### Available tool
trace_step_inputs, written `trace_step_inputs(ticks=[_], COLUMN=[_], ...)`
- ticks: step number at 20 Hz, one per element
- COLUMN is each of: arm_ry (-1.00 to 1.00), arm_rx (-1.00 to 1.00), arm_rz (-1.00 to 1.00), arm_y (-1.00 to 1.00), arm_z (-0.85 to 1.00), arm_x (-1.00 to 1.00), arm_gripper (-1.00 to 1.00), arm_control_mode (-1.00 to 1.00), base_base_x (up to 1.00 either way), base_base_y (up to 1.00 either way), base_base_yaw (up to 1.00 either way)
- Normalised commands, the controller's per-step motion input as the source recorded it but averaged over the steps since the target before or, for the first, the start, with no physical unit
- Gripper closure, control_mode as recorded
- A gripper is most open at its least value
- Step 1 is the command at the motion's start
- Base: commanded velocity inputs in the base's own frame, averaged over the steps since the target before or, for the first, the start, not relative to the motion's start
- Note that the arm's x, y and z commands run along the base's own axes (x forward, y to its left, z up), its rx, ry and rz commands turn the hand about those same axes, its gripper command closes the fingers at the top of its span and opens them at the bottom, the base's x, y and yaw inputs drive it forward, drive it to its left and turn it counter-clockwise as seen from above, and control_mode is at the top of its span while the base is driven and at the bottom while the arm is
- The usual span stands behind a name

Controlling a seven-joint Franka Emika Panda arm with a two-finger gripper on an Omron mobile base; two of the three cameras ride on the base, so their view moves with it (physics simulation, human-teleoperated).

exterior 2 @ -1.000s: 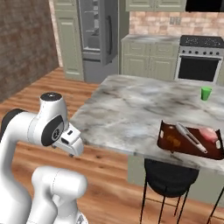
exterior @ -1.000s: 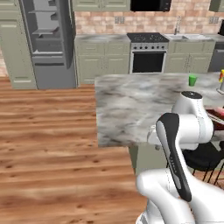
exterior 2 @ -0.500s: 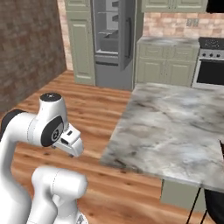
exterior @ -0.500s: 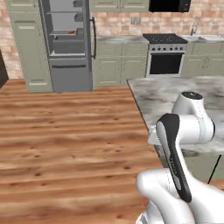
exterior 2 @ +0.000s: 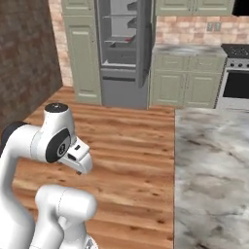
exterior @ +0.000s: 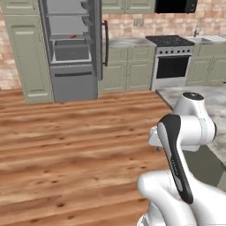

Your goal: Gather the corn and carrot from the fridge and place them on a tray on the dining counter. Then gather the chicken drumstick and steak from the fridge and place them on the other tray.

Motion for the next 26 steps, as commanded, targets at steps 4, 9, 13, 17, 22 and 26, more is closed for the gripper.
trace_step_inputs(ticks=[4, 9, 13, 17, 22, 26], arm_ry=[0.0, 0.0, 0.0, 0.0, 0.0, 0.0], arm_rx=[0.0, 0.0, 0.0, 0.0, 0.0, 0.0], arm_rz=[0.0, 0.0, 0.0, 0.0, 0.0, 0.0], arm_y=[0.0, 0.0, 0.0, 0.0, 0.0, 0.0], arm_z=[0.0, 0.0, 0.0, 0.0, 0.0, 0.0], arm_x=[0.0, 0.0, 0.0, 0.0, 0.0, 0.0], arm_gripper=[-1.0, -1.0, -1.0, -1.0, -1.0, -1.0], arm_control_mode=[1.0, 1.0, 1.0, 1.0, 1.0, 1.0], base_base_x=[0.94, 1.0, 1.0, 1.0, 1.0, 1.0], base_base_y=[1.0, 1.0, 0.98, 1.0, 1.0, 1.0], base_base_yaw=[-0.24, -0.29, -0.3, -0.3, -0.25, -0.26])
